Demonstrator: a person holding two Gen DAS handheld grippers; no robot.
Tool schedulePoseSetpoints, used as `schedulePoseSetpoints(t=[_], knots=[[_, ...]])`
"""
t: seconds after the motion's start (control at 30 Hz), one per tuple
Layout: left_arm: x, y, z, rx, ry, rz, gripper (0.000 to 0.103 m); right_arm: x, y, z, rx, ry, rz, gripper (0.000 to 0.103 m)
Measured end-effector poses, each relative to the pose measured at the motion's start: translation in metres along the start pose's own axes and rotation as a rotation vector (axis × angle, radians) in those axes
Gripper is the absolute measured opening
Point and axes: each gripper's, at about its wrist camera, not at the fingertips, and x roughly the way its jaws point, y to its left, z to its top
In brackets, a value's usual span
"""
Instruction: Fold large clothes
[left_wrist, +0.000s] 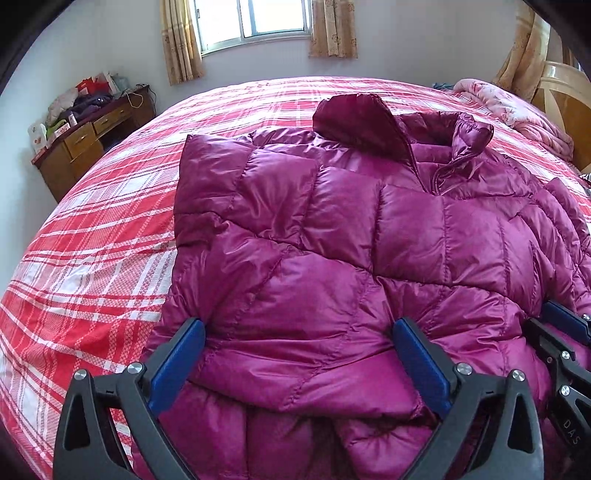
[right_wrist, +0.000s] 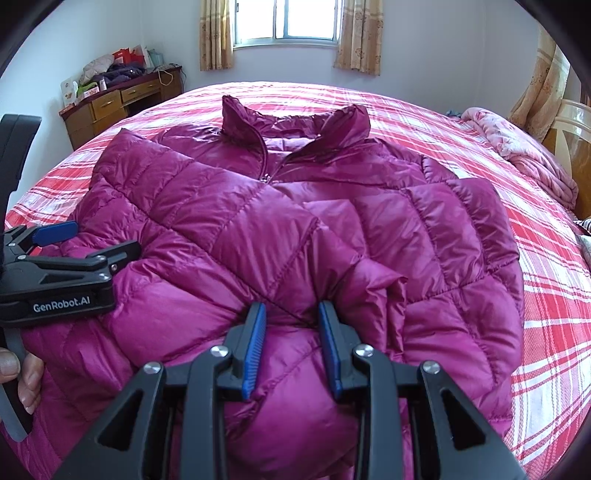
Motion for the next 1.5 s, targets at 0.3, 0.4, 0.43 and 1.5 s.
schedulePoseSetpoints(t=[0.3, 0.4, 0.43, 1.5], knots=[[0.000, -0.002, 0.000, 0.006, 0.000, 0.009, 0.102, 0.001, 0.004, 0.000, -0.015, 0.000, -0.023, 0.033], [0.000, -0.003, 0.000, 0.006, 0.000, 0.009, 0.102, 0.001, 0.003, 0.000, -0.015, 0.000, -0.023, 0.033], [0.000, -0.003, 0.001, 0.005, 0.000, 0.007, 0.102, 0.001, 0.004, 0.000, -0.017, 0.000, -0.026, 0.033], [0.075, -0.013, 0.209, 0.013, -0.051, -0.083, 0.102, 0.010, -0.079, 0.125, 0.074, -0.036, 0.097, 0.074]])
